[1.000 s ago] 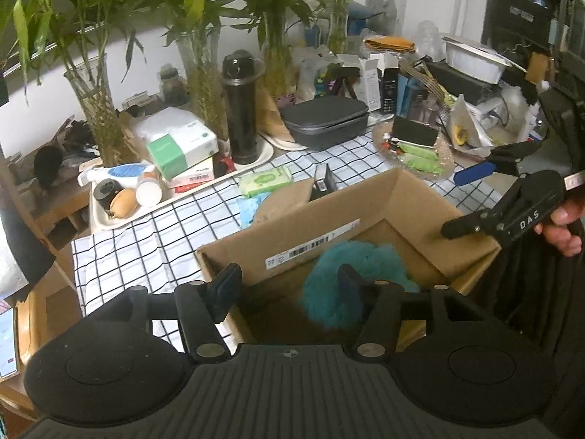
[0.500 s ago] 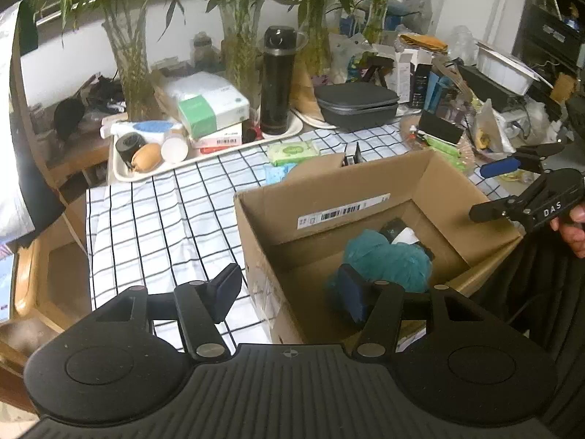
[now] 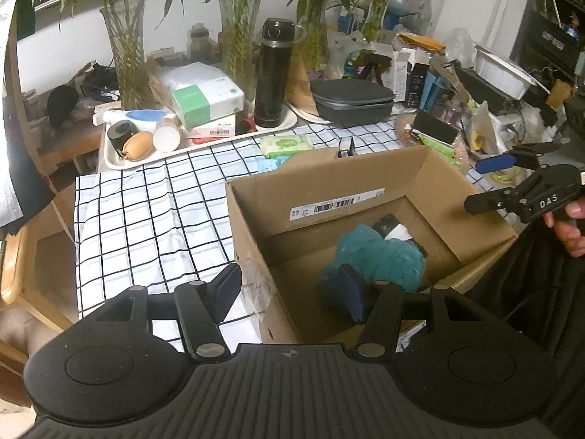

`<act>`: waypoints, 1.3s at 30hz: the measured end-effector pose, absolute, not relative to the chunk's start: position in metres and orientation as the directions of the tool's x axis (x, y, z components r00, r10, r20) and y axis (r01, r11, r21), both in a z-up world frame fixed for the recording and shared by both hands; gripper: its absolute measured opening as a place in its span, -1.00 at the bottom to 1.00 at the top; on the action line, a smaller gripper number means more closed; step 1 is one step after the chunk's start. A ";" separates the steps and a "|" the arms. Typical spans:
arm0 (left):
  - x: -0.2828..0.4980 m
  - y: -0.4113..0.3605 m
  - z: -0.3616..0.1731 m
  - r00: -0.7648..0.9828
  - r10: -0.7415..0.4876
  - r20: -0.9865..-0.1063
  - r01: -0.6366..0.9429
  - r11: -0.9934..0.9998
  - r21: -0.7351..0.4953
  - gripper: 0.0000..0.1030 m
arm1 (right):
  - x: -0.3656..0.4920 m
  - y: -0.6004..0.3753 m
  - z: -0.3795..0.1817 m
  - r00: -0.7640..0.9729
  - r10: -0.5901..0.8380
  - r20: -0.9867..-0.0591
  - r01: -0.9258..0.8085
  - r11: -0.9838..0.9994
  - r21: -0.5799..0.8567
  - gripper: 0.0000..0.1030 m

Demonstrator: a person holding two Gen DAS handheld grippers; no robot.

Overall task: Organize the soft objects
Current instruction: 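Lower the teal pouf into the box and open the left tool, then move the right tool back over the cloth toward the black packet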

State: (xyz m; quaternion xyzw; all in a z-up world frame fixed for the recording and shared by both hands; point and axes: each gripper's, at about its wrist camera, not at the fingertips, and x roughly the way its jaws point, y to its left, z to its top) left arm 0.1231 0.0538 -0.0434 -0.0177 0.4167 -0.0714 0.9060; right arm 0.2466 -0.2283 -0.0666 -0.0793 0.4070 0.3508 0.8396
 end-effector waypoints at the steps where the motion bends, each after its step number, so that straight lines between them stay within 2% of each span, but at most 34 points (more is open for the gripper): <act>1: 0.123 0.054 -0.043 0.642 -0.142 -0.753 0.114 0.989 -0.090 0.11 | 0.247 -0.228 -0.066 0.424 0.525 -0.738 -0.656 0.740 0.149 1.00; 20: 0.125 0.057 -0.041 0.669 -0.149 -0.728 0.106 0.989 -0.105 0.11 | 0.256 -0.225 -0.057 0.455 0.520 -0.723 -0.648 0.750 0.131 1.00; 39: 0.133 0.061 -0.042 0.695 -0.144 -0.705 0.084 0.989 -0.120 0.11 | 0.303 -0.235 -0.060 0.501 0.526 -0.687 -0.607 0.780 0.154 1.00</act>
